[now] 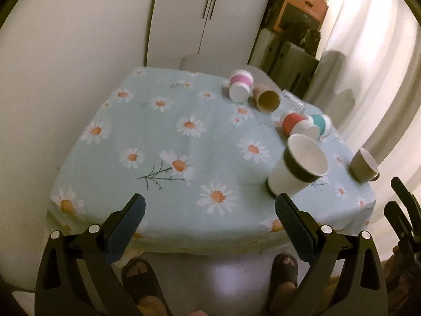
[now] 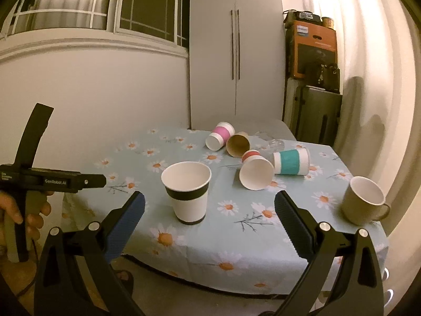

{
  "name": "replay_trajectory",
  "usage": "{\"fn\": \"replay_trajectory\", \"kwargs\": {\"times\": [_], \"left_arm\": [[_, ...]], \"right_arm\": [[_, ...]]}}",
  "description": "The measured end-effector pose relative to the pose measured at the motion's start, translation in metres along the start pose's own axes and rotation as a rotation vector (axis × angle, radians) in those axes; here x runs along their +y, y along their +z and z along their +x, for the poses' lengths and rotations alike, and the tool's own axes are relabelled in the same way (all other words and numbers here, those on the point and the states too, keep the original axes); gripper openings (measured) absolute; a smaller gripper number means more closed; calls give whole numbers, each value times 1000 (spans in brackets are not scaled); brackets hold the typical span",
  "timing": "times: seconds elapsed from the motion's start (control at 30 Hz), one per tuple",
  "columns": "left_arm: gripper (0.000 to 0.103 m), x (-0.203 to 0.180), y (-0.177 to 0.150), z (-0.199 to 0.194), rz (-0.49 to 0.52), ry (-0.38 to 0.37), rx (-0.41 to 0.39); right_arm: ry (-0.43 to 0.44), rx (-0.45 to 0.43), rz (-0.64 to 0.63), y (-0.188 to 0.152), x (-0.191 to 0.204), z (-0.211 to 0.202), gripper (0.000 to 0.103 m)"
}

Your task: Flip cup upright

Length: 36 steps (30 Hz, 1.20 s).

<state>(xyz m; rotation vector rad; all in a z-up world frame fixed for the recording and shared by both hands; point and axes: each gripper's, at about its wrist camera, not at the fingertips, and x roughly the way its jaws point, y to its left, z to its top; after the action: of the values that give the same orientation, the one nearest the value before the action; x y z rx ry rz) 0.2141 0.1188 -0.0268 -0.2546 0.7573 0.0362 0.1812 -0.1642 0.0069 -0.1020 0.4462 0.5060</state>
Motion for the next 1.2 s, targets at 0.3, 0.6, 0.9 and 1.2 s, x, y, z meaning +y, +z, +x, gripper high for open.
{"fn": "replay_trajectory", "kwargs": {"times": [0.3, 0.6, 0.9, 1.2], "left_arm": [[96, -30, -25, -37, 107, 28, -128], [96, -63, -66, -67, 226, 44, -173], [96, -75, -96, -100, 240, -8, -240], [96, -80, -119, -119, 235, -30, -265]], "right_arm": [[1, -38, 8, -5, -6, -44, 98], [-13, -74, 19, -15, -4, -81, 98], [-36, -73, 52, -30, -3, -116, 98], [-26, 3, 48, -43, 9, -121, 98]]}}
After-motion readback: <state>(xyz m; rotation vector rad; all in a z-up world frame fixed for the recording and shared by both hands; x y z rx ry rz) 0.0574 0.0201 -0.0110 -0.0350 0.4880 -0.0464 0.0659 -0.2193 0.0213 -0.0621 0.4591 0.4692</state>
